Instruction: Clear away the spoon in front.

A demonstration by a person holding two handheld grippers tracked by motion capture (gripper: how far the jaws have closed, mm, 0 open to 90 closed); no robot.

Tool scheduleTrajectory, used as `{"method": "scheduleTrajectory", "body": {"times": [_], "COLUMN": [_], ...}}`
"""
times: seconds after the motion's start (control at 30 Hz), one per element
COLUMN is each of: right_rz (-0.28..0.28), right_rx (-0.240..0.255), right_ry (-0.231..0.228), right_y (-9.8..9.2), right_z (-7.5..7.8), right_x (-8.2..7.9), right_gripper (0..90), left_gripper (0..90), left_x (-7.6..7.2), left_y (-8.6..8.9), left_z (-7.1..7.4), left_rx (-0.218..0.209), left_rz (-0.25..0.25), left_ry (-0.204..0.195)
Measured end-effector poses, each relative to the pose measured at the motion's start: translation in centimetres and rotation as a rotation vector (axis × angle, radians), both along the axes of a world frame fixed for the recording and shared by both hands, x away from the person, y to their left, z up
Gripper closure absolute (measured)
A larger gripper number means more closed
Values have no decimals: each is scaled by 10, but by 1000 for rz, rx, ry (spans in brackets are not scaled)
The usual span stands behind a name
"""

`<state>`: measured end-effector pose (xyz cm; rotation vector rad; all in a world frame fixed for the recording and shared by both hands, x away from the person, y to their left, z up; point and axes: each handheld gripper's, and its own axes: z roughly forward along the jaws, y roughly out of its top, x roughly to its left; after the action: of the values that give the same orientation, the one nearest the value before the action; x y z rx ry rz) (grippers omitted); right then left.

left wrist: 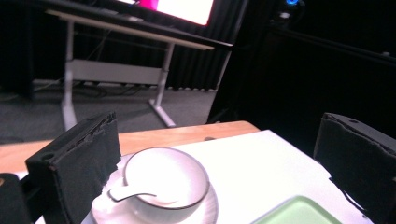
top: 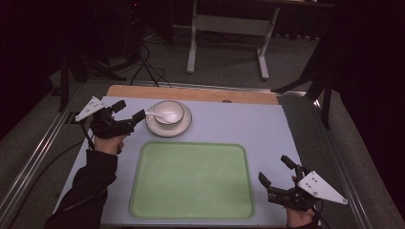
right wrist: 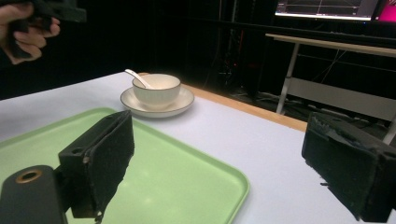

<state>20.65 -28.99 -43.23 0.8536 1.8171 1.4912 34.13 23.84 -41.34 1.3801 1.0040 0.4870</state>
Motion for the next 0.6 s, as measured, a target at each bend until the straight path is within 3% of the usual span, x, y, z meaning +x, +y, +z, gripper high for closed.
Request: {"method": "scheduleTrajectory", "body": {"times": [0.2,0.33,0.5,0.57,0.6], "right_rz": [4,5,9,10,11], "right_rx": [3,8,6,7,10], "right_ry": [6,8,13,13,13], "right_y": [0,-1,-1,-1,-1], "right_z": [0,-1,-1,-1,-1], "right_x": [1,1,1,1,1], "right_gripper": [93,93,93,93,93], "left_gripper": [32,55,81,97,117], "left_x": [23,35,44,44,49], "left_y": [2,4,-1,-1,-6], "left_z": [-23,-40,-60,-60,-72], "left_rx": [-59,-164,-233,-233,-266], "left_rz": [72,92,125,125,135], "left_ry": [104,171,242,242,282]}}
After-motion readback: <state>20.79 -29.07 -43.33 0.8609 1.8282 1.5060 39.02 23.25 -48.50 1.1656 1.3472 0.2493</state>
